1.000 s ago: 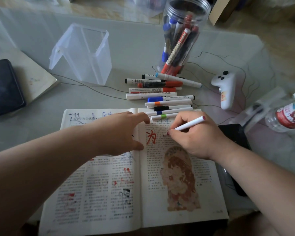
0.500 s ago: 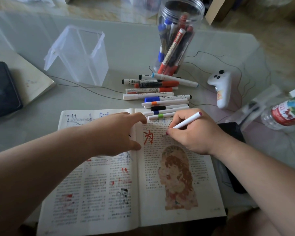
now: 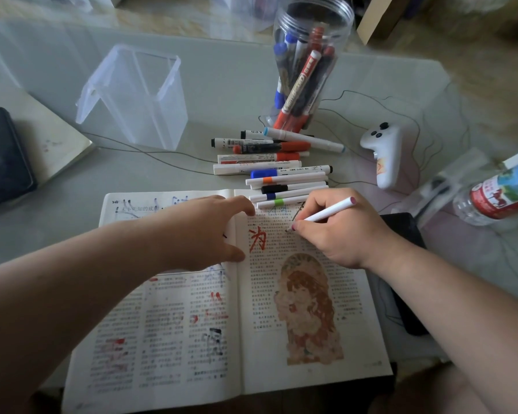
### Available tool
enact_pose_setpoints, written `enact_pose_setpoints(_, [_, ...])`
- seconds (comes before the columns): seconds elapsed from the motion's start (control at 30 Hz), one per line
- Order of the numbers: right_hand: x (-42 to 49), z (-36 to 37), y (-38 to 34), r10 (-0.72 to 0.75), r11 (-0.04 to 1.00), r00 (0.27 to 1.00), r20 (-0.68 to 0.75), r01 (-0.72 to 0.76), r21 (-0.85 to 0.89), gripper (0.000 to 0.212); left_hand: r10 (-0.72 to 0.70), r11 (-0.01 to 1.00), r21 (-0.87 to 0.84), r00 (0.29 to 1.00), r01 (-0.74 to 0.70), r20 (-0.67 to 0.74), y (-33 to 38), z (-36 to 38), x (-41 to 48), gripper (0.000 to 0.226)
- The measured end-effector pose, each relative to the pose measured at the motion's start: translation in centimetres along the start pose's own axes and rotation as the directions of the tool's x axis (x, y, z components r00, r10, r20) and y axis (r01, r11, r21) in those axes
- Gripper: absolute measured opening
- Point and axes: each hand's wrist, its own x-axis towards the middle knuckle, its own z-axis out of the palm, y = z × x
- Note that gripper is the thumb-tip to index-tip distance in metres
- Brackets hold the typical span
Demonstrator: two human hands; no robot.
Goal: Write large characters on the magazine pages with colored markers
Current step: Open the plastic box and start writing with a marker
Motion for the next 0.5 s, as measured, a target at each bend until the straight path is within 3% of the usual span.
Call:
enact_pose_setpoints(0.37, [0.2,-0.9,-0.3,0.026,0.997,0.988,0.153,-0.015,-0.075,0.014,-0.025,1.000,-0.016,0.999,0.026,0.035,0.8,-0.4,-0.5,0.064])
enact_pose_setpoints(0.5, [-0.3,-2.3,-0.7,0.008,0.969,0.999,0.039,-0.017,0.248,0.014,-0.012,1.000,-0.011,1.000,0.012,-0.002,0.8,-0.2,-1.1,0.048])
